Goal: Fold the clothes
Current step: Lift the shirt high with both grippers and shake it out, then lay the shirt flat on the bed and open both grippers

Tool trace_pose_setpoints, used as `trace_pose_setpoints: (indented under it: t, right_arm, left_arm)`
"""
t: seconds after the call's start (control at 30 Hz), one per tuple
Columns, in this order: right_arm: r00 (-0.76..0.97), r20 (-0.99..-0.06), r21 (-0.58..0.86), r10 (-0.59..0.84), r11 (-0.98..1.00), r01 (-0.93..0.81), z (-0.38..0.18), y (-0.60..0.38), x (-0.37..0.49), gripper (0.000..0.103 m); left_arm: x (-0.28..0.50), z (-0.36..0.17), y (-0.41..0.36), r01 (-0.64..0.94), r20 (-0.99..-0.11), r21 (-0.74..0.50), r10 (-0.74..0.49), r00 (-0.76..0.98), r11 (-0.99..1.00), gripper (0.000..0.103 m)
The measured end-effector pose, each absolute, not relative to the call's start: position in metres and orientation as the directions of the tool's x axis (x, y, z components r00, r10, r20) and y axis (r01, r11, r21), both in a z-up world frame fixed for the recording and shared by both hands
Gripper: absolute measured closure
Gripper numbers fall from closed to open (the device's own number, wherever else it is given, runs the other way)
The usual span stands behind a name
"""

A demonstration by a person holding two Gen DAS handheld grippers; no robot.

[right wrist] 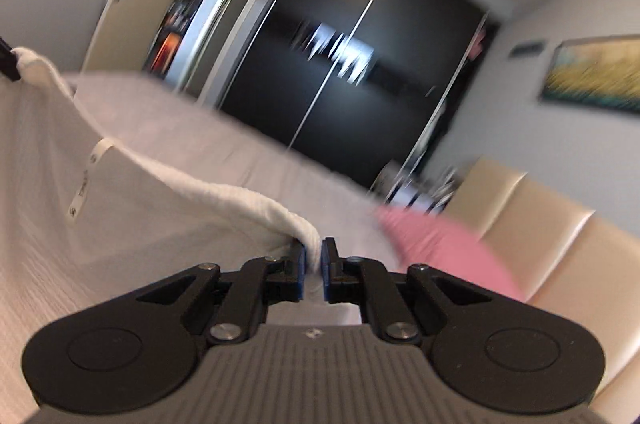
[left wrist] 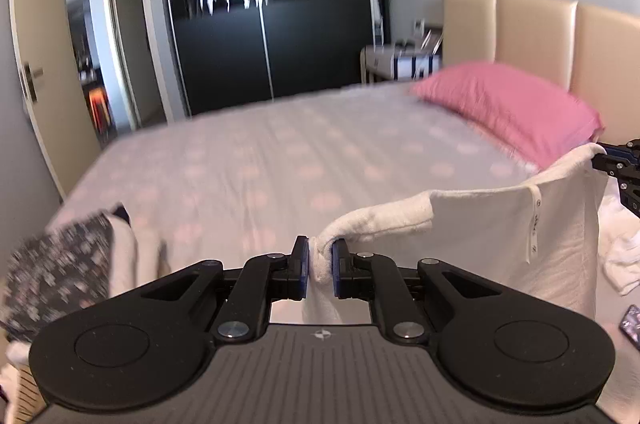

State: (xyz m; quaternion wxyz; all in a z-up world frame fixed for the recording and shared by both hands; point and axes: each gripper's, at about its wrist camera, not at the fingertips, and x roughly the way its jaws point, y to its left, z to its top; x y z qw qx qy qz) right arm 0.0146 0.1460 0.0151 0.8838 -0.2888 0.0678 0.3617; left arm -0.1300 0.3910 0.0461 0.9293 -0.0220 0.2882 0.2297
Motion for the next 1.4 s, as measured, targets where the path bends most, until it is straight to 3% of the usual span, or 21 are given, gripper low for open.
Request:
trace_pose_setpoints:
  t: [0.13,0.27,0.3,0.37,0.47,0.9,1.4]
  right_arm:
    - [0.676,-0.447,-0.439,0.586,0.515,-0.737,-0.006,0.164,0.046,0.093]
    - [0.614,-0.552,-0.399,0.565,0.467,-0.789,-0.023,0.199,0.078,0.092]
    - [0.598,-0.572,-0.386,0.562,0.459,-0.801,-0.025,0.205,0.089,0.088]
    - [0.596,-0.586,-0.383,0.550,0.460,-0.801,-0.031,0.204,0.096,0.072]
    - [0.606,-0.589,-0.400,0.534,0.459,-0.793,-0.035,0.204,0.092,0.067]
    - [0.583,-0.644,-0.372,0.496,0.462,-0.805,-0.027,0.138,0.057,0.058]
    - [0.485,-0.737,-0.173,0.471,0.562,-0.809,-0.056,0.052,0.015,0.053]
  left_arm:
    - [-0.109,0.011,0.413,-0.440,-0.619,0.071,0.385,0.684,0.895,0.092]
    - [-0.093,-0.011,0.425,-0.444,-0.670,0.094,0.386,0.634,0.891,0.084]
    - [-0.093,-0.014,0.427,-0.450,-0.678,0.100,0.392,0.622,0.887,0.082]
    - [-0.094,-0.016,0.431,-0.461,-0.684,0.104,0.400,0.610,0.881,0.074]
    - [-0.100,-0.016,0.436,-0.476,-0.686,0.105,0.410,0.601,0.873,0.059]
    - [-0.155,-0.006,0.416,-0.468,-0.737,0.124,0.397,0.547,0.875,0.051]
    - [-0.219,-0.032,0.369,-0.465,-0.803,0.060,0.319,0.503,0.883,0.047]
